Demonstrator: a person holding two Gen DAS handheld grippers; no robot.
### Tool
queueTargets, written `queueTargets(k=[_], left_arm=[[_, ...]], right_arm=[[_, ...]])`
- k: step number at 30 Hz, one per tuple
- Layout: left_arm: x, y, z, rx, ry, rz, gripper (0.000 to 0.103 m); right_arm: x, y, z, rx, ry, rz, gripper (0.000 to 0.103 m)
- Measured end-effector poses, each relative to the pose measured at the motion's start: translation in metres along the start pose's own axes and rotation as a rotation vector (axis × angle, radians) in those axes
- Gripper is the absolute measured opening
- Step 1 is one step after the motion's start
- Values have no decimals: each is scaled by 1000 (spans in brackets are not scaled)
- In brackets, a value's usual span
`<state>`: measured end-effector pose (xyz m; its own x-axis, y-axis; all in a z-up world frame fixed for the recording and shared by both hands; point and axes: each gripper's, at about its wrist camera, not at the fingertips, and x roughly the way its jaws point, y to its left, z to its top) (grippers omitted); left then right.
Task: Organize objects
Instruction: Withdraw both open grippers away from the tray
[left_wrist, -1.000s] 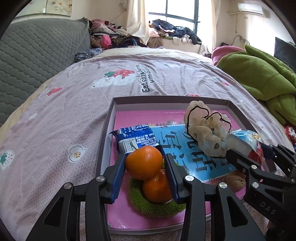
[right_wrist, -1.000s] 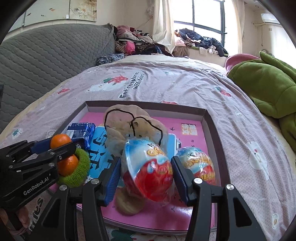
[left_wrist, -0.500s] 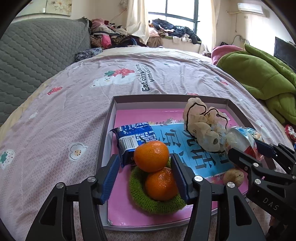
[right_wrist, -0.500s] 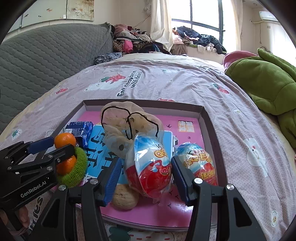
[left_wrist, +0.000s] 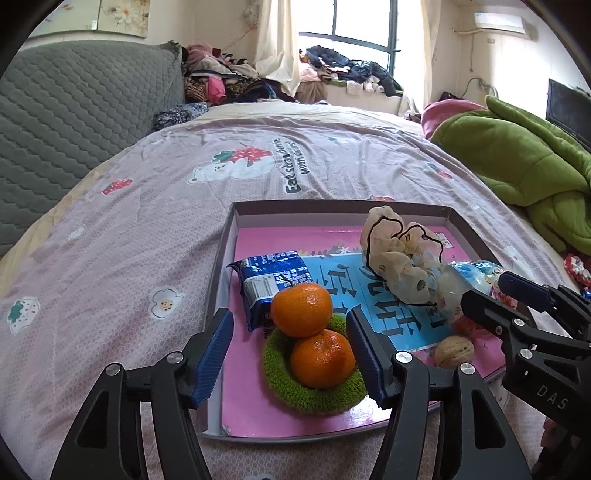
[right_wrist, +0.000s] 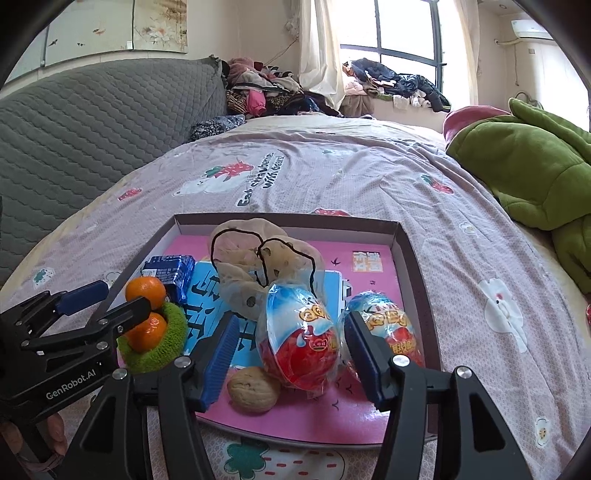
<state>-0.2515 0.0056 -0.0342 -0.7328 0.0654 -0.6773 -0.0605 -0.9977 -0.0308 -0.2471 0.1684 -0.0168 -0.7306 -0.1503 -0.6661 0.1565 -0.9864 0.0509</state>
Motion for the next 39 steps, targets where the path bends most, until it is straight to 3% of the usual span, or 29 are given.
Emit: queueTargets(k=[8,39], left_arm=[[-12,1,0,-11,-7,-2,71],[-104,-4,10,-33,-70,-20,76]], right_arm=[[-11,0,1,1,-10,8,59],[-106,5,18,-16,-125,1,72]])
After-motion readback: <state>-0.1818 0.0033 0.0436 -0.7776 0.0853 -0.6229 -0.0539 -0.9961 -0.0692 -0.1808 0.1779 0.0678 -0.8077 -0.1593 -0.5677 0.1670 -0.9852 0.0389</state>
